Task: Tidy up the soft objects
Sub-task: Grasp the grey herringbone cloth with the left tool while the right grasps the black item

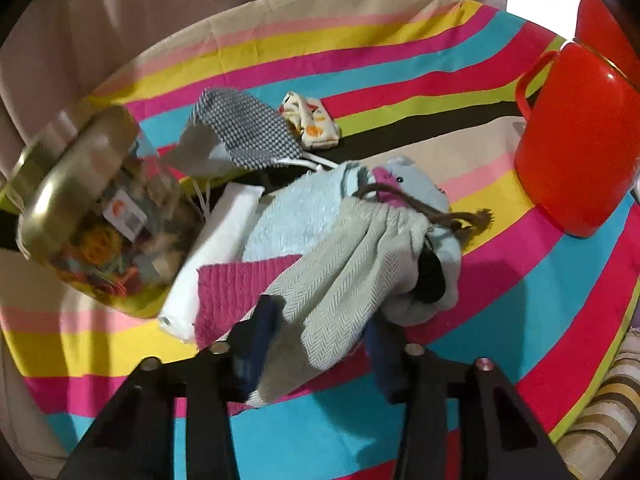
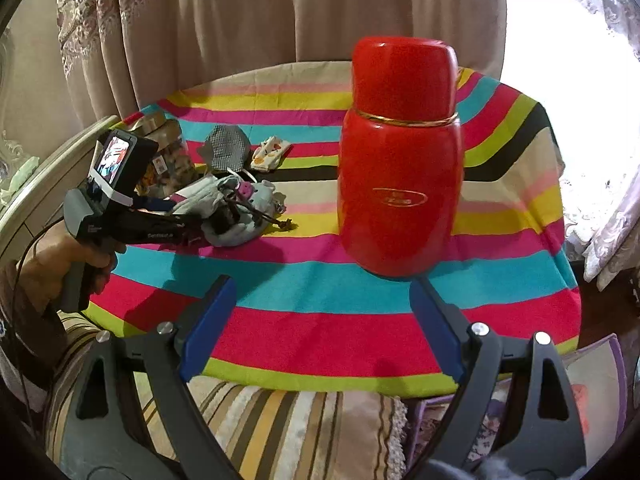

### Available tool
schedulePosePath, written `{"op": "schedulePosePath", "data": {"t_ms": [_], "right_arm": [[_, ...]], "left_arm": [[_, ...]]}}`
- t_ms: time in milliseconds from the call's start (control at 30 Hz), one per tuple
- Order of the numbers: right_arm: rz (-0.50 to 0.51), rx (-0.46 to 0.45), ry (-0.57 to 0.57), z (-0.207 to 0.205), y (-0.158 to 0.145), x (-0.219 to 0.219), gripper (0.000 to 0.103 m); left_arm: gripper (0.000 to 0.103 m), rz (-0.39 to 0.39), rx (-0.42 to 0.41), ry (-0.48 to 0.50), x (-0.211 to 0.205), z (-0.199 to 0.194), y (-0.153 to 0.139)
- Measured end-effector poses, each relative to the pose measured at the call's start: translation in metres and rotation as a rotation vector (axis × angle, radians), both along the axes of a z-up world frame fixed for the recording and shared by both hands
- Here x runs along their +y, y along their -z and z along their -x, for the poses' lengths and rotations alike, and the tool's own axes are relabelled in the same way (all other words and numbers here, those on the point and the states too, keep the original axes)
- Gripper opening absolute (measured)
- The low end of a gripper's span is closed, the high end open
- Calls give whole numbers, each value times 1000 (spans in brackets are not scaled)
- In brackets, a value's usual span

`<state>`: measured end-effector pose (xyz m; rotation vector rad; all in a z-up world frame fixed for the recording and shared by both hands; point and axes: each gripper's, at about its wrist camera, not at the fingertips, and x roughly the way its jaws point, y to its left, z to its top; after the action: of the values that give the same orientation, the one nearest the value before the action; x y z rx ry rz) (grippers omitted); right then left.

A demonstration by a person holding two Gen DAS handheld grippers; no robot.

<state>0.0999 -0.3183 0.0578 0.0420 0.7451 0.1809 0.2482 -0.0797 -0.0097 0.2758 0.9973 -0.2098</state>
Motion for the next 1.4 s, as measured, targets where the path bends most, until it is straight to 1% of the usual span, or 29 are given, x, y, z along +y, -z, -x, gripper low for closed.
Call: {"op": "schedulePosePath", "data": {"t_ms": [33, 67, 133, 200, 267, 433, 667, 833, 933, 1000, 1100, 1167, 1300, 1400], "right_arm": [[2, 5, -6, -4, 1, 3, 90], [6, 12, -15, -8, 3, 8, 90], [18, 17, -41, -16, 6, 20, 90], [31, 25, -64, -24, 9, 32, 90], [30, 40, -88, -34, 13, 44, 90], [31, 68, -134, -58, 22, 71, 90], [-5, 126, -141, -95, 38, 101, 90], [25, 138, -133, -113, 46, 121, 90], [46, 137, -129, -123, 49, 129, 90], [57, 137, -123, -130, 51, 134, 89], [75, 140, -110, -139, 54, 141, 85], [79, 152, -107, -146, 58, 145, 77], [95, 176, -105, -159, 68, 153, 68], [89, 204, -109, -165, 78, 156, 54]], "left_arm": [[39, 5, -7, 3, 1, 2, 0], [32, 12, -17, 2, 2, 4, -2], [25, 72, -39, -14, 9, 8, -10], [25, 153, -68, -33, 19, 13, -22], [22, 231, -81, -41, 27, 16, -30], [17, 339, -98, -62, 37, 17, -34], [12, 453, -122, -99, 47, 19, -29], [10, 533, -141, -131, 56, 19, -28], [9, 590, -153, -166, 66, 19, -28], [9, 614, -154, -194, 73, 20, -27], [9, 622, -159, -210, 79, 21, -26], [9, 629, -162, -214, 80, 21, -26], [9, 640, -169, -217, 80, 21, -26], [9, 647, -178, -212, 80, 23, -26]]}}
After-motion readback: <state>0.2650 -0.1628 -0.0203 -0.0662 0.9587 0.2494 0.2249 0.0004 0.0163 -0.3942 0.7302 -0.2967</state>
